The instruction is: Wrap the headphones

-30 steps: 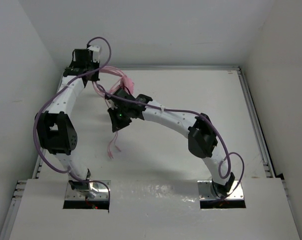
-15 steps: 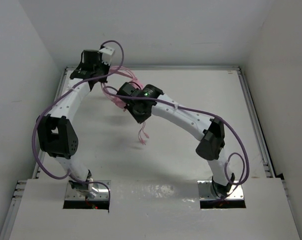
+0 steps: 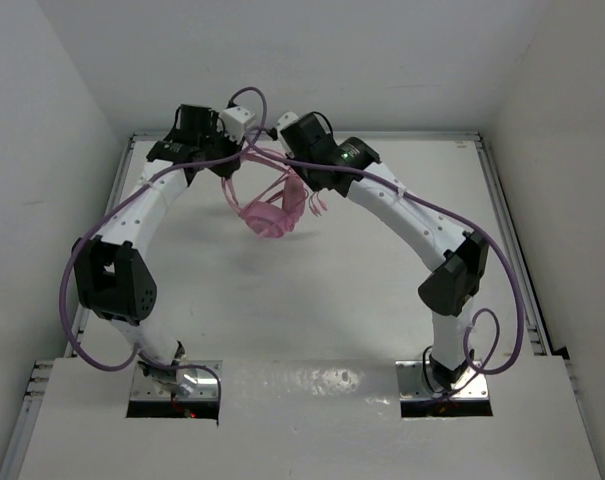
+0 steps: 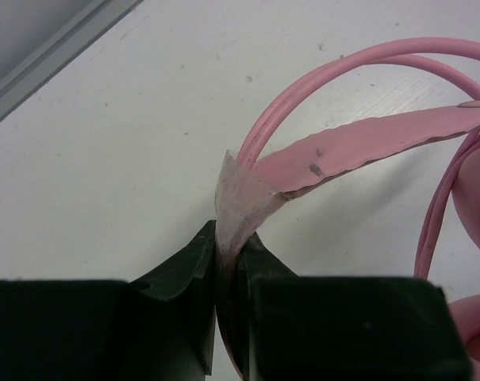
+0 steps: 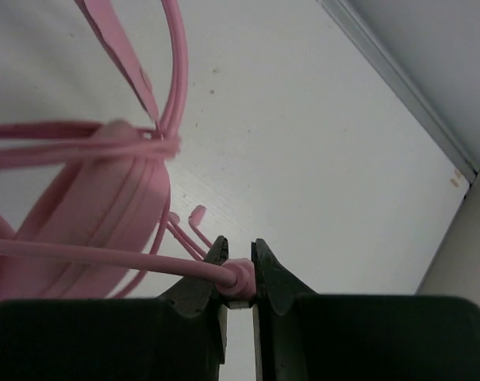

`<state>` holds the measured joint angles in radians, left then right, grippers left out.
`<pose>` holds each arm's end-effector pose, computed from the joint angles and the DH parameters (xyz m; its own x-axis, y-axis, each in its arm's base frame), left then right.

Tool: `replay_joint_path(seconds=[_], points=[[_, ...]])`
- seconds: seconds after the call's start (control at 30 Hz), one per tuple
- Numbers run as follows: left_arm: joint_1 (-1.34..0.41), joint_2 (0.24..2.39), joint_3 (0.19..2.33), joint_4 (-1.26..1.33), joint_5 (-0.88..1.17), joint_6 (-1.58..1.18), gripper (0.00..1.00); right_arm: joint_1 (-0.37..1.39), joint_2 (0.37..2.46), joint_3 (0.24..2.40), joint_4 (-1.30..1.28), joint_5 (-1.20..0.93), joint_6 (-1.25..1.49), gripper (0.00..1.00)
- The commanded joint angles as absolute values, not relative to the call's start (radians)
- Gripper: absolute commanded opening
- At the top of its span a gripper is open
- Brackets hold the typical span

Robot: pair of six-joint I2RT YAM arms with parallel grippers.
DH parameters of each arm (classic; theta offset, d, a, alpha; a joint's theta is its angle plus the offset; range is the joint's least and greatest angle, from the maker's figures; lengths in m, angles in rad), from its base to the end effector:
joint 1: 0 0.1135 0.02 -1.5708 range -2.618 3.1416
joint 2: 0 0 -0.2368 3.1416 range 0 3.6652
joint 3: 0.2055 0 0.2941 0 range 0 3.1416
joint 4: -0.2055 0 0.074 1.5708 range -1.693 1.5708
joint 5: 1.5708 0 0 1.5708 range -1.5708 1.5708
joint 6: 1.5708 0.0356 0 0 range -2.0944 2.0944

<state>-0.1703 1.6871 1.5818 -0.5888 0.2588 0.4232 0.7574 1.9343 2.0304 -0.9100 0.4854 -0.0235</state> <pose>0.4158 -0.0807 0.3088 -0.4279 0.4764 -0.7681 0.5851 0.7937 0.1664 0.3438 0.3022 0.3455 -0.5193 -0.5196 -0.6785 -0.3872 0.8508 -0.3552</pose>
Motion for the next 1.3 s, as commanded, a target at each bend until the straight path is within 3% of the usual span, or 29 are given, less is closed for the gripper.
replay_joint_path(seconds=[0.0, 0.2, 0.53, 0.63, 0.67, 0.73, 0.8, 0.93, 1.1, 1.27], points=[[-0.215, 1.598, 1.58, -0.623, 0.316, 0.515, 0.0, 0.735, 1.913, 2.135, -0.77, 0.505, -0.11, 0.0], [-0.233, 1.58, 1.629, -0.64, 0.406, 0.411, 0.0, 0.671, 1.921, 2.044, -0.672, 0.514, -0.175, 0.0], [-0.212, 1.58, 1.683, -0.64, 0.667, 0.137, 0.0, 0.583, 1.812, 1.806, -0.473, 0.22, -0.032, 0.0], [-0.207, 1.575, 1.678, -0.6, 0.698, 0.077, 0.0, 0.56, 1.776, 1.726, -0.457, 0.087, -0.009, 0.15], [-0.207, 1.575, 1.677, -0.586, 0.703, 0.062, 0.0, 0.555, 1.764, 1.7, -0.445, 0.074, -0.006, 0.39], [-0.207, 1.575, 1.675, -0.563, 0.712, 0.038, 0.0, 0.543, 1.721, 1.654, -0.416, 0.046, 0.029, 0.55], [-0.207, 1.577, 1.675, -0.563, 0.697, 0.043, 0.0, 0.511, 1.692, 1.608, -0.413, 0.026, 0.064, 0.65], [-0.207, 1.58, 1.658, -0.571, 0.617, 0.057, 0.0, 0.443, 1.626, 1.611, -0.475, 0.003, 0.081, 0.73], [-0.207, 1.594, 1.64, -0.526, 0.572, 0.009, 0.0, 0.437, 1.582, 1.673, -0.597, 0.003, 0.086, 0.97], [-0.207, 1.612, 1.647, -0.508, 0.493, -0.054, 0.0, 0.437, 1.568, 1.756, -0.711, 0.018, 0.135, 0.99]])
